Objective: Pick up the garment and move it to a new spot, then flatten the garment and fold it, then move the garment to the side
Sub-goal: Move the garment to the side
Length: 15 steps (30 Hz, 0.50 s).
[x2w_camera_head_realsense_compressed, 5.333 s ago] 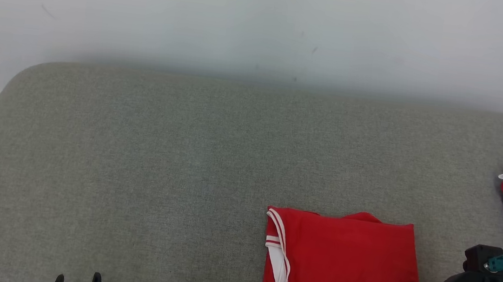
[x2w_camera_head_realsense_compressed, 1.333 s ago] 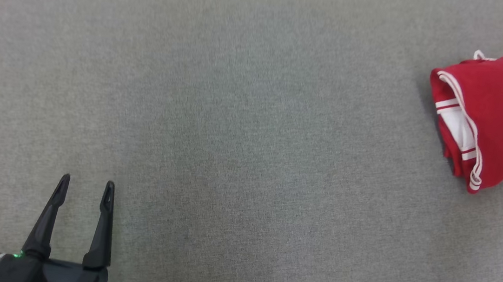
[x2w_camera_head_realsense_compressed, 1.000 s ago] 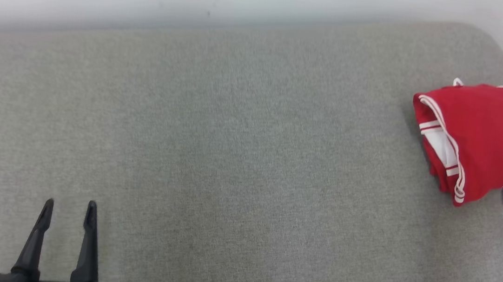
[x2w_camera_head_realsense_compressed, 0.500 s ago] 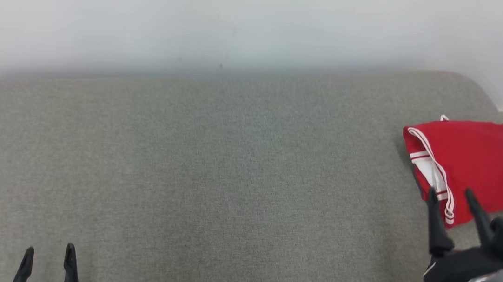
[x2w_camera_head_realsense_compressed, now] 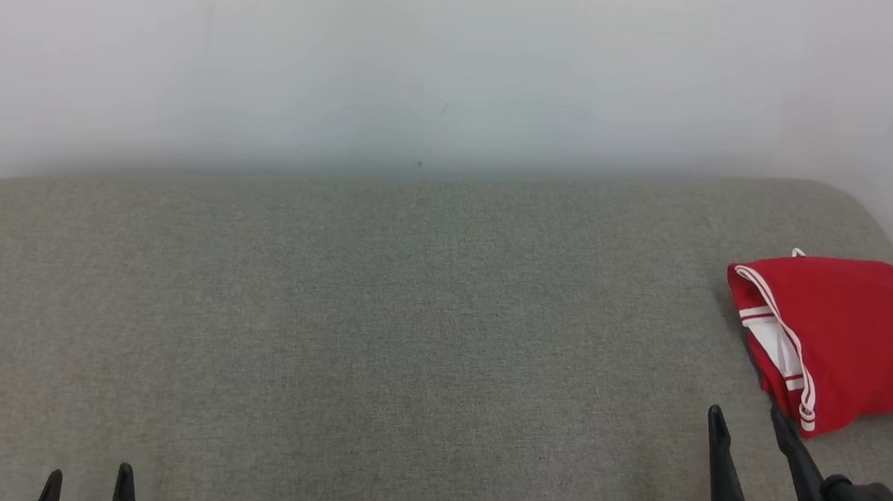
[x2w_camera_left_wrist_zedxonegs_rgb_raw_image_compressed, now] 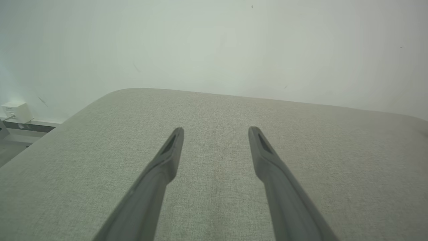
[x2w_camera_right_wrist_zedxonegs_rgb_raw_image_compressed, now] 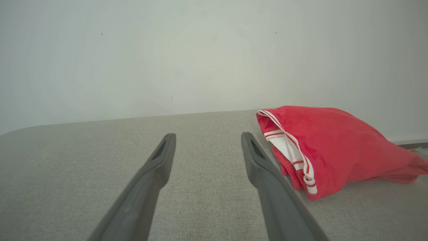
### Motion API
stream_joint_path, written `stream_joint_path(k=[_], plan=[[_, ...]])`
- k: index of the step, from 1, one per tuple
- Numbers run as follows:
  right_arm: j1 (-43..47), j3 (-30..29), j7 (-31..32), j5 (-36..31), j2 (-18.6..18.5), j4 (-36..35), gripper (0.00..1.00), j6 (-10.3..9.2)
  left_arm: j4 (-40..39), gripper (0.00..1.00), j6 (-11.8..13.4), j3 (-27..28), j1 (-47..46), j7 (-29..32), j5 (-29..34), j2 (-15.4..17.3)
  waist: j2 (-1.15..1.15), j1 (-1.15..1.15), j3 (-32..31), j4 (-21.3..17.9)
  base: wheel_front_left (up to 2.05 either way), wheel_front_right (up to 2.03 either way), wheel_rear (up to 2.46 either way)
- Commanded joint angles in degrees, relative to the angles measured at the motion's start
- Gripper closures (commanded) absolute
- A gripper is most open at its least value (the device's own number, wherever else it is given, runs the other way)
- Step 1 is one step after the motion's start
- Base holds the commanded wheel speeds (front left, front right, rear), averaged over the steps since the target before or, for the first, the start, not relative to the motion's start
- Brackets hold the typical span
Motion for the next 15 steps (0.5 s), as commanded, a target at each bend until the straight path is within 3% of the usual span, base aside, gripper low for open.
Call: stream_joint_path(k=[1,15], plan=[[0.8,0.1,-0.6,0.3,0.4,0.0,0.00,-0.17,0.2,0.00,0.0,0.2,0.9,-0.2,-0.1,-0.1,0.00,0.01,-0.6,0.6,0.00,0.00,0.00],[6.1,-2.6,-3.9,-2.2,3.6,3.2,0.00,-0.17,2.9,0.00,-0.4,-0.4,2.3,-0.2,0.5,-0.1,0.00,0.01,-3.2,2.1,0.00,0.00,0.00]])
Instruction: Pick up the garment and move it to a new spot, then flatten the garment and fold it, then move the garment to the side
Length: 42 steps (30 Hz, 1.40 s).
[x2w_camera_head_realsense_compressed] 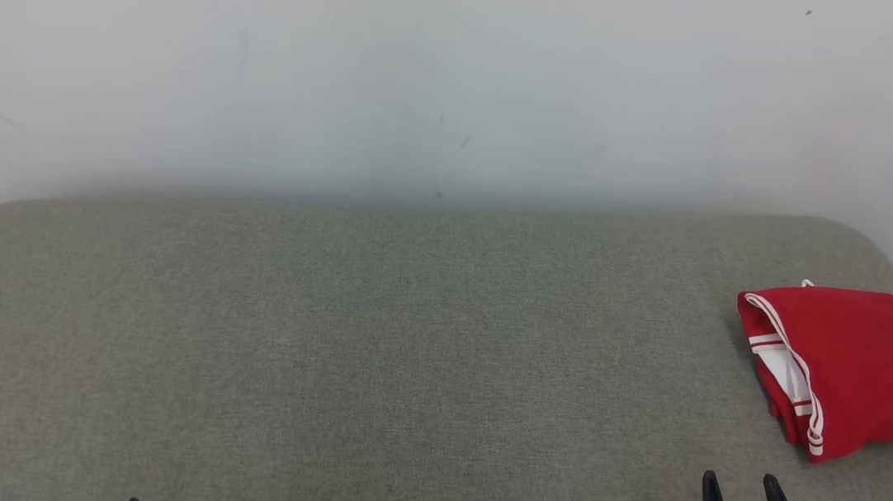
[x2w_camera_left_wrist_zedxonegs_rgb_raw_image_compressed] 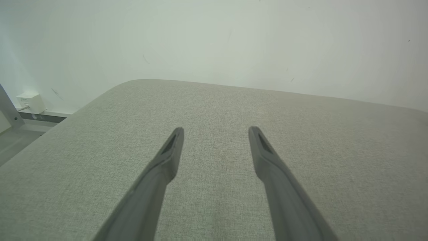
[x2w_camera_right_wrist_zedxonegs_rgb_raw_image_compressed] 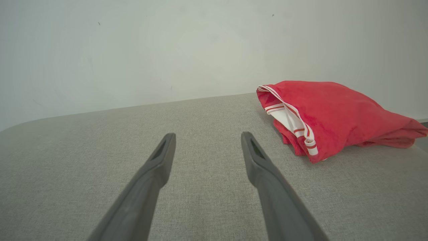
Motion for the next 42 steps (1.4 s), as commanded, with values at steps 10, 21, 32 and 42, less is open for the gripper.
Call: stream_joint_path(k=[10,21,32,42], plan=[[1.7,-0.7,-0.9,-0.8,2.1,0.4,0.00,-0.17,0.5,0.00,0.0,0.3,1.1,-0.2,-0.2,-0.1,0.00,0.00,-0.7,0.0,0.00,0.00,0.00],[1.9,-0.9,-0.9,-0.5,2.7,1.0,0.00,-0.17,0.5,0.00,-0.1,0.8,0.1,-0.2,0.5,-0.1,0.00,0.00,-0.7,0.2,0.00,0.00,0.00],[1.3,-0.6,-0.6,-0.4,2.9,1.6,1.00,0.00,0.9,1.00,-0.2,1.2,0.0,0.0,0.7,0.0,0.00,0.01,-0.8,0.1,0.00,0.00,0.00],[4.3,-0.6,-0.2,0.0,3.2,6.7,1.00,0.00,6.2,1.00,-0.2,0.8,0.5,0.9,-0.1,-1.0,0.00,0.01,-0.7,0.1,0.00,0.00,0.00]])
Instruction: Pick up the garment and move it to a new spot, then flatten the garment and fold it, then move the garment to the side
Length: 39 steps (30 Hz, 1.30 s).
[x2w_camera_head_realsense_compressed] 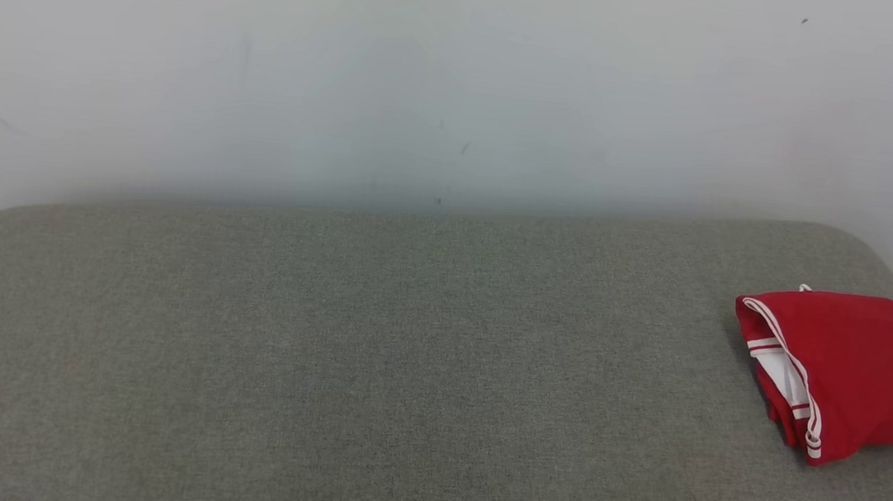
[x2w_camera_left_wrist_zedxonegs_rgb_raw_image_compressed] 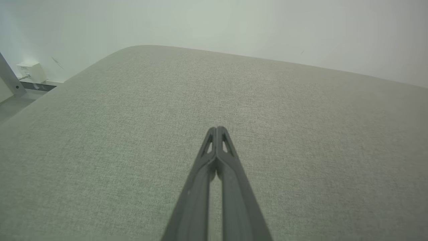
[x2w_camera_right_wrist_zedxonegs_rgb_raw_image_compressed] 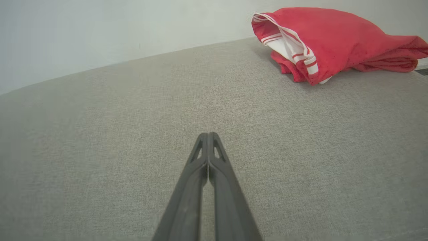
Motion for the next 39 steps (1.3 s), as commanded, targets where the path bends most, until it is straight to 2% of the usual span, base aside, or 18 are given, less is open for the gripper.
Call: stream_joint_path(k=[1,21,39], plan=[[-0.1,-0.1,0.2,0.6,0.0,0.0,1.00,0.00,0.1,1.00,0.0,0.0,-0.2,0.2,-0.6,0.0,0.00,0.00,0.0,0.0,0.00,0.00,0.00],[-3.5,-1.9,5.6,21.3,0.2,-2.8,1.00,-0.02,-0.2,1.00,-0.3,-0.4,-5.0,5.5,-21.7,0.3,0.00,0.00,0.9,0.6,0.00,0.00,0.00],[-5.8,-3.2,9.3,35.5,0.4,-4.6,1.00,-0.04,-0.4,1.00,-0.5,-0.7,-8.3,9.1,-36.1,0.5,0.00,0.00,1.7,1.1,0.00,0.00,0.00]])
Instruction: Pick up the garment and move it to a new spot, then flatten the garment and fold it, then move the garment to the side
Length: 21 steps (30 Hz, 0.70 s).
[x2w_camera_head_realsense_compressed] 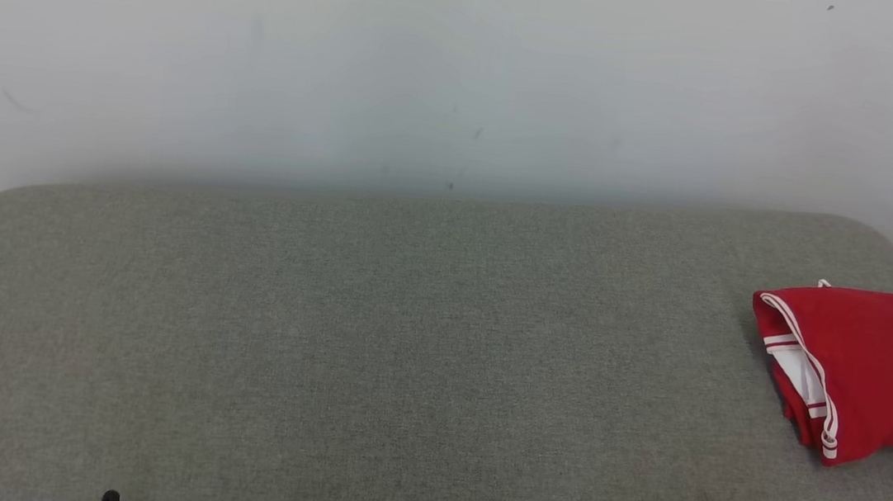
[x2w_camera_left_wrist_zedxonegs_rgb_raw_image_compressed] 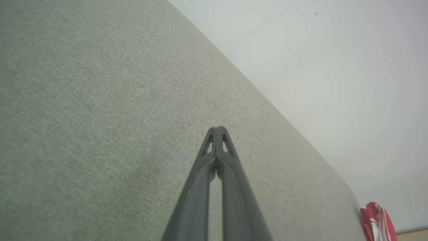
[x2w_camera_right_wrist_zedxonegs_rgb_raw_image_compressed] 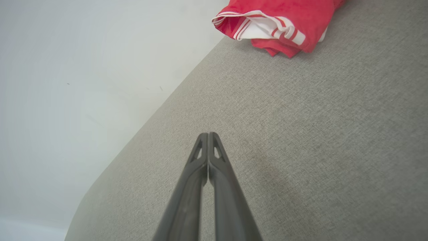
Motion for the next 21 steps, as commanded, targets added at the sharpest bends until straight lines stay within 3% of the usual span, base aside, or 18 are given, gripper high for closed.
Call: stream_joint_path(k=[1,21], plan=[[-1.7,-0.3,0.4,2.1,0.0,-1.1,1.00,-0.04,-0.9,1.00,-0.4,0.0,-1.7,0.4,-2.1,0.4,0.00,0.00,0.1,0.1,0.00,0.00,0.00],[-3.8,-1.6,4.0,15.8,0.1,-2.8,1.00,-0.05,-1.1,1.00,-0.5,-0.3,-4.8,4.0,-16.0,0.6,0.00,0.00,1.0,0.6,0.00,0.00,0.00]])
